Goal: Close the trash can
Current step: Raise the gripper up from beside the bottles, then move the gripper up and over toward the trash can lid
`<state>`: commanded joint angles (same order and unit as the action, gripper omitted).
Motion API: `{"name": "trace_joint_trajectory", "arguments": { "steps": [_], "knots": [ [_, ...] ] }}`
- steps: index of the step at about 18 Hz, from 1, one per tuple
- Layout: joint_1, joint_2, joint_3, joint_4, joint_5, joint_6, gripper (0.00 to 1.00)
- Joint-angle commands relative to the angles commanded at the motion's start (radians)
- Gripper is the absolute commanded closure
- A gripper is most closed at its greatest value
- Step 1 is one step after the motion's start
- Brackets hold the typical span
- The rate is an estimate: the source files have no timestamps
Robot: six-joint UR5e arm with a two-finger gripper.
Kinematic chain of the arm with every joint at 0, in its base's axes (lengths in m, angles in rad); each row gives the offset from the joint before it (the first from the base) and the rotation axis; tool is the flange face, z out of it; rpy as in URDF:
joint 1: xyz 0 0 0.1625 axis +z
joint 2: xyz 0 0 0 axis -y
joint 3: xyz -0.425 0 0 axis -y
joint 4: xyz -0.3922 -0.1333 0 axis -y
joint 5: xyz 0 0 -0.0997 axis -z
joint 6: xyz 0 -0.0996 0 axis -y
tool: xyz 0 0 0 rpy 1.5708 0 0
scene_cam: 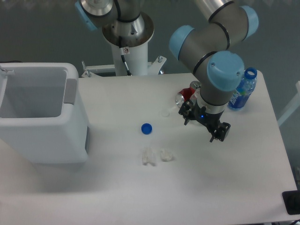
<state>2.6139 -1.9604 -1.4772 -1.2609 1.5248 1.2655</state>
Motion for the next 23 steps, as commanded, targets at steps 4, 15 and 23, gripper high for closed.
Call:
{"name": "trace_joint_trajectory", "arguments": {
  "steps": [4, 15, 23],
  "knots": [
    [0.002, 0.003, 0.000, -0.002, 0.000, -0.003, 0.00],
    [0.000, 0.073, -0.052, 0.005, -0.005, -0.076, 0.00],
    [-0.003, 0.176, -0.097, 0.006, -0.035, -0.253, 0.00]
  ]
}}
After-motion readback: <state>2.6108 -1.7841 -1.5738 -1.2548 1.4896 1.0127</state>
